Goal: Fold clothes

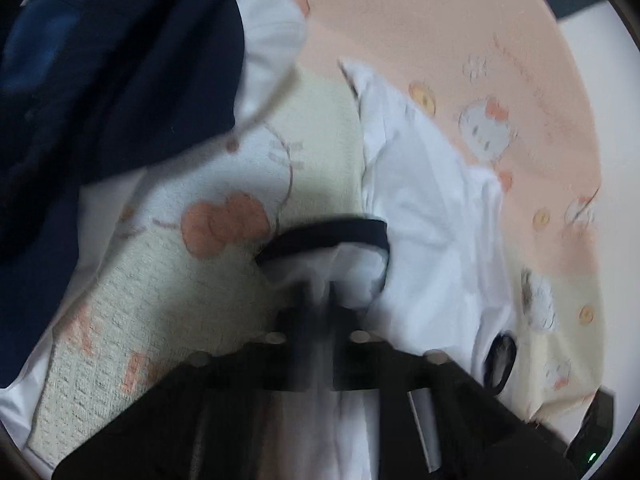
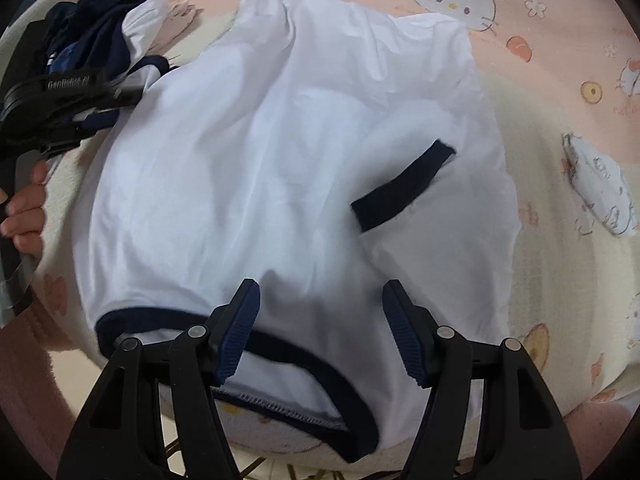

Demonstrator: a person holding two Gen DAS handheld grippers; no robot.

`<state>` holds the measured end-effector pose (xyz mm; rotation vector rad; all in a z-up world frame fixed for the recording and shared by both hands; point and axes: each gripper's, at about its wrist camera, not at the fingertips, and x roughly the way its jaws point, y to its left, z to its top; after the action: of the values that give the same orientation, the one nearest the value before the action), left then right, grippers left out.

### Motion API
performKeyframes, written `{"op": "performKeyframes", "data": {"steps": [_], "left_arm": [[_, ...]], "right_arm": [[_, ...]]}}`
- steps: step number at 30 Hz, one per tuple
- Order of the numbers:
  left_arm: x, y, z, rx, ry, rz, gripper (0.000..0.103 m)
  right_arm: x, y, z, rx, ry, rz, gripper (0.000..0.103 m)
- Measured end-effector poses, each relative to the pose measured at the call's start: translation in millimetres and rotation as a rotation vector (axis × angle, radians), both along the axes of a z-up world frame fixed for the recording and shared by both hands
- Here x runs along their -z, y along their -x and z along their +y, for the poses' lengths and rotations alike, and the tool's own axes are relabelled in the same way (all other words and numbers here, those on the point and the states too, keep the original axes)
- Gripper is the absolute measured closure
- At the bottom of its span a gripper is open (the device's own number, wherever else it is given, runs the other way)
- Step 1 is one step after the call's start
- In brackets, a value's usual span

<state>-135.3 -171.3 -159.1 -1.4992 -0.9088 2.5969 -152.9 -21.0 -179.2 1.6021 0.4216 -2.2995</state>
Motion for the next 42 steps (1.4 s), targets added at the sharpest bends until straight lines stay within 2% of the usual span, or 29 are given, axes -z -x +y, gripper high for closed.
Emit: {"op": "performKeyframes", "data": {"steps": [6,8,10,12,14,16,19,21,23,25,26,27,28,29,32,33,35,36,37,38,39,41,42], "left_arm": [[-33,-50,-36,-0.175,0.04,0.035,0.1],[-37,-68,-52,-0.238,0.03,0.03,0.1],[-30,-77,-65,-0.274,0.016,-0.018,0.1],[-14,-77,-68,-0.272,0.015,-0.1,0.1],[-6,-75,-65,-0.265,0.023,-0.141,0.1],[-17,-73,-55,-0.228,0.045,-0.096,0.1],[-54,-68,-28,-0.091,0.09,0.063,0.1],[-65,-64,0,0.044,0.084,0.131,0.1],[-63,-55,32,0.201,0.046,0.149,0.098],[-45,-43,61,0.334,0.0,0.104,0.084],[-34,-38,69,0.363,0.008,0.062,0.053],[-23,-34,75,0.373,0.019,0.015,0.04],[-16,-33,73,0.355,0.027,-0.02,0.04],[-17,-36,66,0.331,0.012,-0.019,0.04],[-36,-62,30,0.243,-0.095,0.075,0.04],[-43,-68,18,0.206,-0.108,0.11,0.04],[-49,-71,0,0.12,-0.047,0.106,0.043],[-44,-70,-4,0.1,-0.003,0.068,0.057],[-35,-69,-4,0.093,0.036,0.014,0.064],[-27,-67,0,0.101,0.069,-0.034,0.069],[-19,-66,7,0.128,0.095,-0.077,0.07],[-4,-64,22,0.185,0.16,-0.159,0.07],[1,-63,29,0.221,0.224,-0.196,0.07]], "right_arm": [[-5,18,-8,0.009,0.004,0.022,0.038],[-2,27,5,0.021,-0.013,0.032,0.038],[2,22,19,0.036,-0.047,0.021,0.038],[13,25,20,0.037,-0.088,0.011,0.035],[19,25,19,0.021,-0.121,0.027,0.033],[18,28,19,0.022,-0.123,0.018,0.033],[9,32,31,0.049,-0.039,-0.001,0.034],[2,36,39,0.066,0.013,-0.007,0.035],[-6,41,44,0.078,0.049,0.002,0.035],[-16,48,45,0.085,0.083,0.021,0.035],[-20,52,45,0.088,0.103,0.026,0.035],[-23,56,44,0.087,0.122,0.025,0.035],[-24,59,39,0.085,0.136,0.024,0.035],[-26,63,34,0.076,0.145,0.023,0.035],[-14,85,-17,0.029,0.167,0.045,0.035],[-24,66,-9,0.02,0.187,0.053,0.035],[-29,65,-21,-0.007,0.241,0.043,0.035],[-36,57,-21,-0.029,0.263,0.032,0.035],[-43,48,-20,-0.052,0.286,0.02,0.035],[-50,40,-20,-0.074,0.308,0.009,0.035],[-55,33,-22,-0.1,0.325,-0.004,0.035],[-40,30,-45,-0.148,0.296,-0.037,0.035],[-32,31,-52,-0.155,0.273,-0.048,0.035]]}}
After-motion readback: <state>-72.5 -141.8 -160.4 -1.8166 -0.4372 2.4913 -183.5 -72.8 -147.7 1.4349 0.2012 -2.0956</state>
